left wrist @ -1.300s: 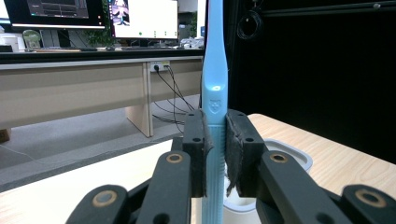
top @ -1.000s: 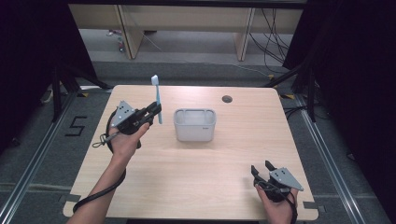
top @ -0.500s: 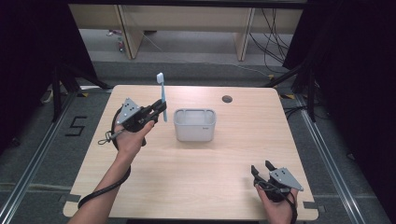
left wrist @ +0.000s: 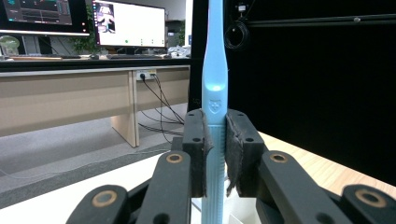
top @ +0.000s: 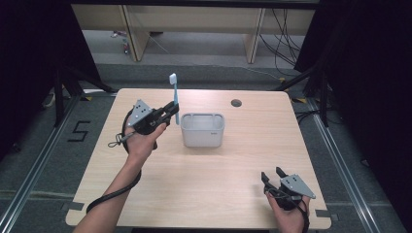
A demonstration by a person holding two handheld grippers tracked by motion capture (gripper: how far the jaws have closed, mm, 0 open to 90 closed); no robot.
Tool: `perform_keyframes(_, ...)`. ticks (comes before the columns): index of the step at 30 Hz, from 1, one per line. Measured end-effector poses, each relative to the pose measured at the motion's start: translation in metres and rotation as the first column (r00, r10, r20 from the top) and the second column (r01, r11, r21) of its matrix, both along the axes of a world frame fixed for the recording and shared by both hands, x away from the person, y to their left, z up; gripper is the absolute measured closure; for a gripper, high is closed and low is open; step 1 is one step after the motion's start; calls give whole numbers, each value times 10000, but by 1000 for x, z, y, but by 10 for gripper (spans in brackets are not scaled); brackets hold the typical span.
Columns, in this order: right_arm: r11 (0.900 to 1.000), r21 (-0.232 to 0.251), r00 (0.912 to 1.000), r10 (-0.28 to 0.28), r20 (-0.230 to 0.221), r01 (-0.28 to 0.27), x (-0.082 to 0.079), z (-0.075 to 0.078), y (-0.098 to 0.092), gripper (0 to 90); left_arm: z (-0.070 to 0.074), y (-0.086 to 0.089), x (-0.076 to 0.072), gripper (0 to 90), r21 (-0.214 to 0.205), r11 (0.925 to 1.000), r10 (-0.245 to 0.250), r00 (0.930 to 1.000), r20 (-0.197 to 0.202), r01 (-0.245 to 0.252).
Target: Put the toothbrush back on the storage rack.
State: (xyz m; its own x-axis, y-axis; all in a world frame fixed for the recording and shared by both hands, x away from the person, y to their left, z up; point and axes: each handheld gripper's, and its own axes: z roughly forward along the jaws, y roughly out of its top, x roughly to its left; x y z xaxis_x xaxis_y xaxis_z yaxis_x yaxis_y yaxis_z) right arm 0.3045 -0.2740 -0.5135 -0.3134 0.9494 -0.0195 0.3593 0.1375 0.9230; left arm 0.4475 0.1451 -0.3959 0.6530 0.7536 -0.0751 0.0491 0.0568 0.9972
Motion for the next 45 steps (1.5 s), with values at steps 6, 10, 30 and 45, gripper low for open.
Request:
perform_keyframes(6,9999,-102,10000,-56,73,57,0,0,0,418,-1,-5,3,785,42,10000,-41,10000,-87,41)
perform_keyframes(10,9999,7,9998,-169,-51,169,-1,0,1,418,-3,-7,4,785,24,10000,-41,9999,-167,41)
perform_keyframes(30,9999,-121,9999,-49,90,50,0,0,-1,418,-14,-15,15,785,214,9997,-83,9987,-505,94)
perform_keyframes(45,9999,-118,10000,-38,66,39,0,0,0,417,-23,-18,20,785,291,9995,-94,9973,-728,115)
